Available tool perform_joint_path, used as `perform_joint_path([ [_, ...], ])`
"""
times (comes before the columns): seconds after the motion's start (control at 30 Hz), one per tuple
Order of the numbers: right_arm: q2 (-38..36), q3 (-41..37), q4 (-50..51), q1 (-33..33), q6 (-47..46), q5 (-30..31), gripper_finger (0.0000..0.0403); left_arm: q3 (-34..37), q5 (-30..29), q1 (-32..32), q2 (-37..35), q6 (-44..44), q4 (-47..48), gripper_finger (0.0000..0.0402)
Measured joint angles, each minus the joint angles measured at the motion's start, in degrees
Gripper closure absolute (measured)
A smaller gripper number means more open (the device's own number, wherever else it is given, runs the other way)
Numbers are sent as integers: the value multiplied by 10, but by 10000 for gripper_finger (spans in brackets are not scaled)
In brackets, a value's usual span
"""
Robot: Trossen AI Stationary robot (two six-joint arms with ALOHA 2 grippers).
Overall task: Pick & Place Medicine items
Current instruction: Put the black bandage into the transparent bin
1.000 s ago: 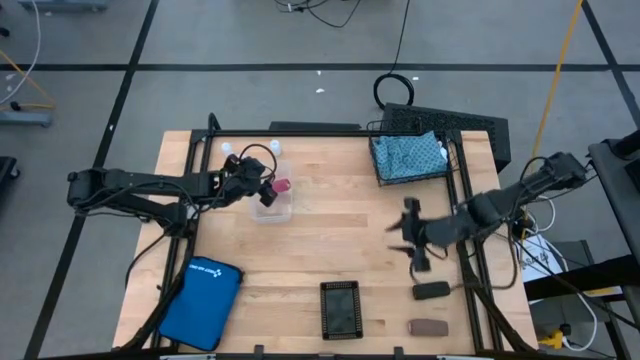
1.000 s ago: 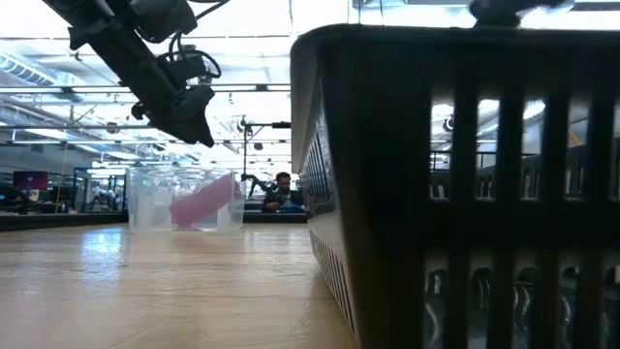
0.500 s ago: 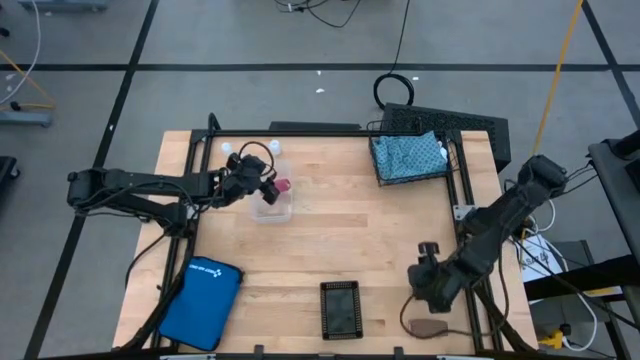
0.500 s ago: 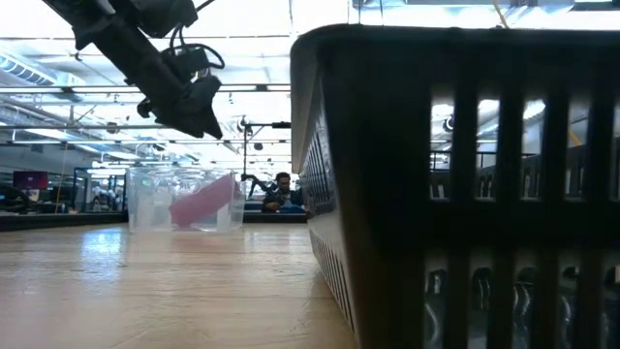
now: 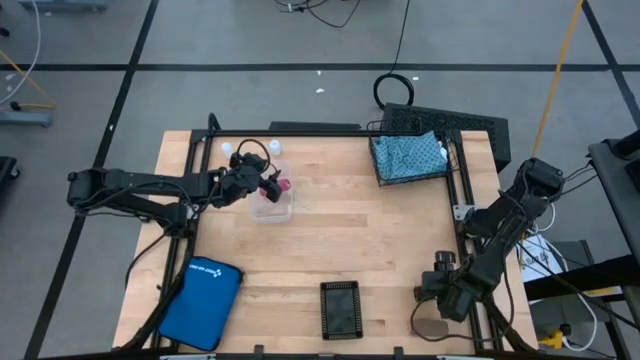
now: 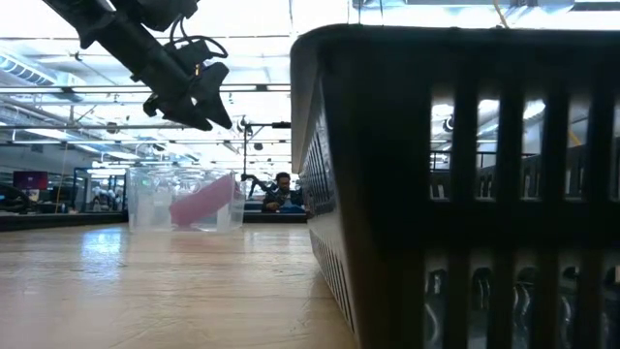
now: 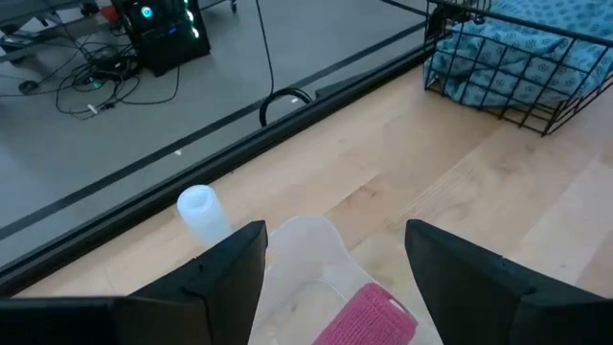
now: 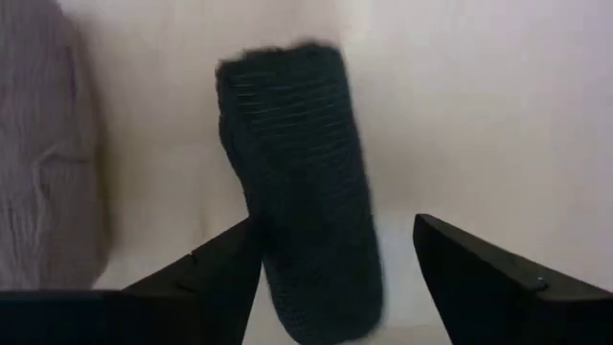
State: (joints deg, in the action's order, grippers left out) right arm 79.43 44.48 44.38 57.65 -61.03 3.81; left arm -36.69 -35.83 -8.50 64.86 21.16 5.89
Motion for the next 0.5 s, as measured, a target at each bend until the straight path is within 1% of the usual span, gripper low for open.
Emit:
perform_joint_path([
  [0.13, -2, -54, -82, 1, 11, -52, 141, 0, 0, 0, 0, 1, 0, 146],
  [0.23, -5, -74, -107, -5, 19, -55, 160, 0, 0, 0, 0, 1, 0, 146],
  [0.43, -29, -76, -105, -45, 62, -61, 231, 0, 17, 0, 0, 2, -1, 146],
  [0.47, -36, -77, -103, -54, 69, -57, 244, 0, 19, 0, 0, 4, -1, 146],
  [0.5, -45, -79, -107, -66, 79, -36, 256, 0, 20, 0, 0, 4, -1, 146],
])
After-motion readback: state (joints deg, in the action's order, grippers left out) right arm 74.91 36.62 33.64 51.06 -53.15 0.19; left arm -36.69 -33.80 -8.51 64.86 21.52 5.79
